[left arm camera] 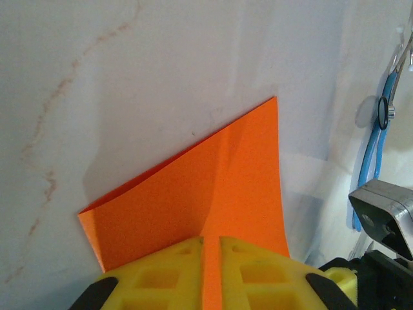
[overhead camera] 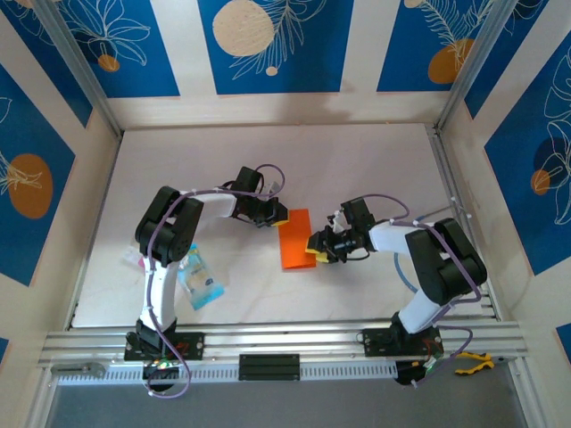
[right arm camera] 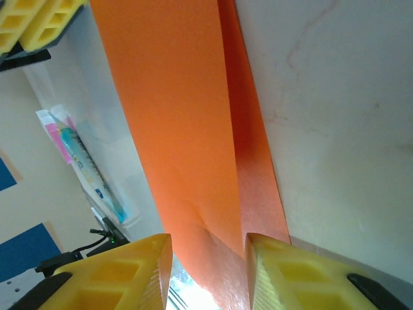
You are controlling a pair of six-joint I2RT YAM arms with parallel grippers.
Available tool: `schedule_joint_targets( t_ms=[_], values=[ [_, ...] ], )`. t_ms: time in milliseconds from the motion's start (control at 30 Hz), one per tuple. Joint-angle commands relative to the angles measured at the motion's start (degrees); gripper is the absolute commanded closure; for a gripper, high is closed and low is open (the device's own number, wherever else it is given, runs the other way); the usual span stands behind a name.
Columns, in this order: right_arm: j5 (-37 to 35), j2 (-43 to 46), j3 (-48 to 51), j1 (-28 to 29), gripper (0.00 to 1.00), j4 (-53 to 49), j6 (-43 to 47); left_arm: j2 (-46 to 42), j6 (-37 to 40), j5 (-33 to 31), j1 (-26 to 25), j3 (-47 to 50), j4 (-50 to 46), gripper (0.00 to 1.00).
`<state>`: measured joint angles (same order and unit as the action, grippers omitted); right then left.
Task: Fold a paper plane with a square sheet of paper (pick it up from the middle)
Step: Fold the triangle a second time at the center of the table.
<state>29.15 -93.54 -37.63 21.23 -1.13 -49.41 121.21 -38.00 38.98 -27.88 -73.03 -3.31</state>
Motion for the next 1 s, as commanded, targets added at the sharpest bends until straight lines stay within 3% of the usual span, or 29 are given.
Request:
schedule_joint_targets(
  t_ms=[0, 500, 967],
  values=[
    [4.03, -1.96, -1.96, -0.71, 0.65, 1.74, 0.42, 1.21, 0.91, -1.28, 0.19, -0.09, -1.52, 0.85],
    [5.87, -6.31, -4.03, -2.98, 0.66, 2.53, 2.36, 1.71, 1.61, -0.62, 0.19, -0.96, -2.07, 0.84],
    [8.92, -9.68, -5.74, -4.11, 0.80, 4.73, 3.86, 1.59, 1.64, 0.25, 0.19, -1.14, -1.31, 0.82]
  ],
)
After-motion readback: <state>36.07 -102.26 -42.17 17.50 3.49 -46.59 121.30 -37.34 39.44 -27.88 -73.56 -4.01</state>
